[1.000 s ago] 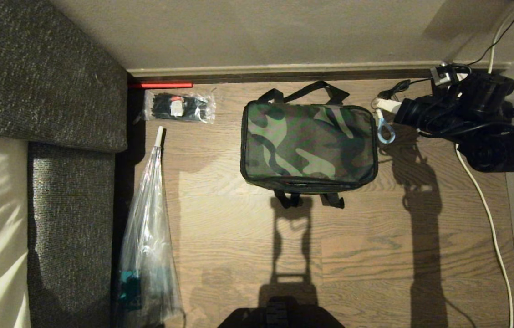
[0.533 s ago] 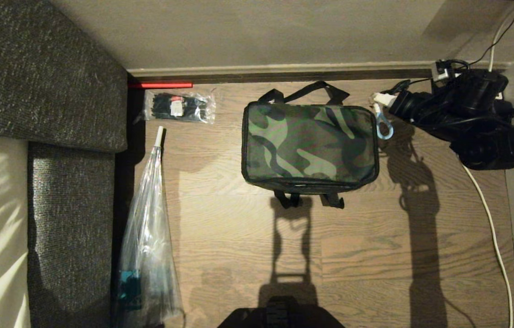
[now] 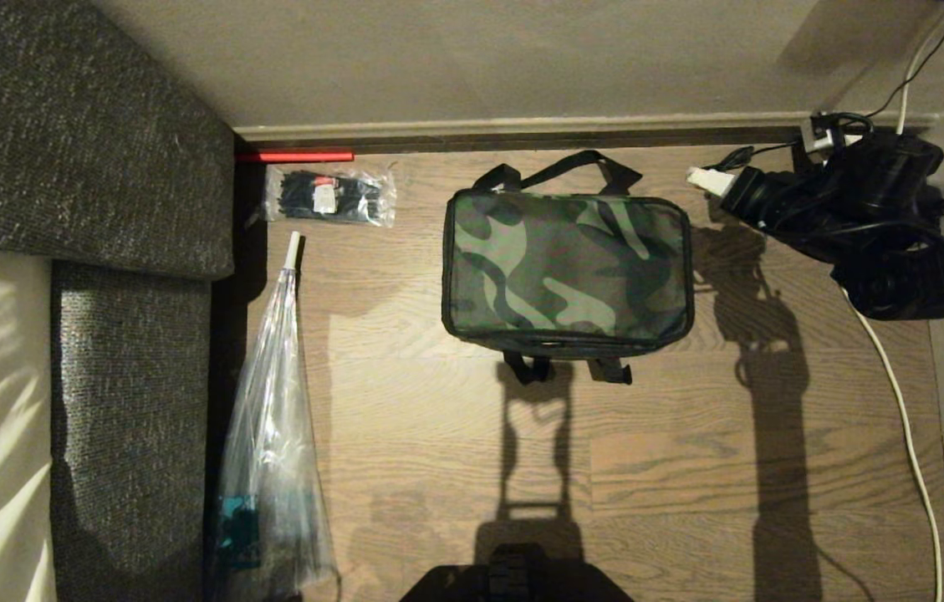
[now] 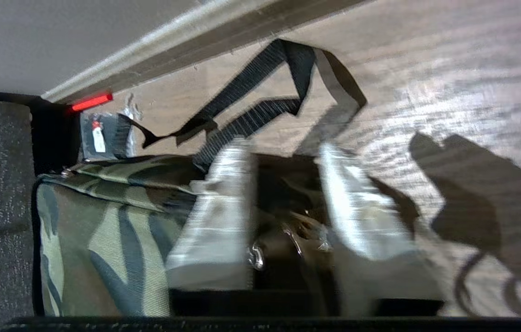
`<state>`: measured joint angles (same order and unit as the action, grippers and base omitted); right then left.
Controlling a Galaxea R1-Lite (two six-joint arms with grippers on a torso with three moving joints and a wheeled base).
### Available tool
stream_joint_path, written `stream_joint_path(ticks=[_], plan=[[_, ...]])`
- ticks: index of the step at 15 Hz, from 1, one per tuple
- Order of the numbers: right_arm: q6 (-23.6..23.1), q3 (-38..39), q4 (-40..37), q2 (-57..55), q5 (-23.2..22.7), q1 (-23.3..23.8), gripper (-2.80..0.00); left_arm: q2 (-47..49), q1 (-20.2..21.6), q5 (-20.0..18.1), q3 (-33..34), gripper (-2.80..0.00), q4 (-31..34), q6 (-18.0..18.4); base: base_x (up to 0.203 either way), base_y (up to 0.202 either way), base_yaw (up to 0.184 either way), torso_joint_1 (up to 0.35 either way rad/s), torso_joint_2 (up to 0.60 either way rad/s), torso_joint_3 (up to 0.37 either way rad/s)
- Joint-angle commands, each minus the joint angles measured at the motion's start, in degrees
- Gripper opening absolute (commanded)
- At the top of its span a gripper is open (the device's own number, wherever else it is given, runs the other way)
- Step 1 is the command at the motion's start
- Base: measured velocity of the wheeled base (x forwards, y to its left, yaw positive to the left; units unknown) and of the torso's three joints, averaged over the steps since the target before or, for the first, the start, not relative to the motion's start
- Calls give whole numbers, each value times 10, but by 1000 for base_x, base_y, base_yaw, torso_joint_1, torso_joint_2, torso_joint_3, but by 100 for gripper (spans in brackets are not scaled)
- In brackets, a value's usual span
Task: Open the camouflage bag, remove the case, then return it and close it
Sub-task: Open the top of the storage box
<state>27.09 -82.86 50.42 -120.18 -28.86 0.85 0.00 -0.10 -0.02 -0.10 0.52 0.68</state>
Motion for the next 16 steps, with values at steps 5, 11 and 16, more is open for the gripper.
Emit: stream_joint_path(ticks=[5,11,16], plan=[[2,100,1,53,-23,37,0,0,0,0,0,-280,0,0,0,0,0,0,0,0],[39,310,-9,131,-82,3,0,0,0,0,0,-280,0,0,0,0,0,0,0,0],[108,357,0,151,-76,-55,0,0,0,0,0,-280,0,0,0,0,0,0,0,0]])
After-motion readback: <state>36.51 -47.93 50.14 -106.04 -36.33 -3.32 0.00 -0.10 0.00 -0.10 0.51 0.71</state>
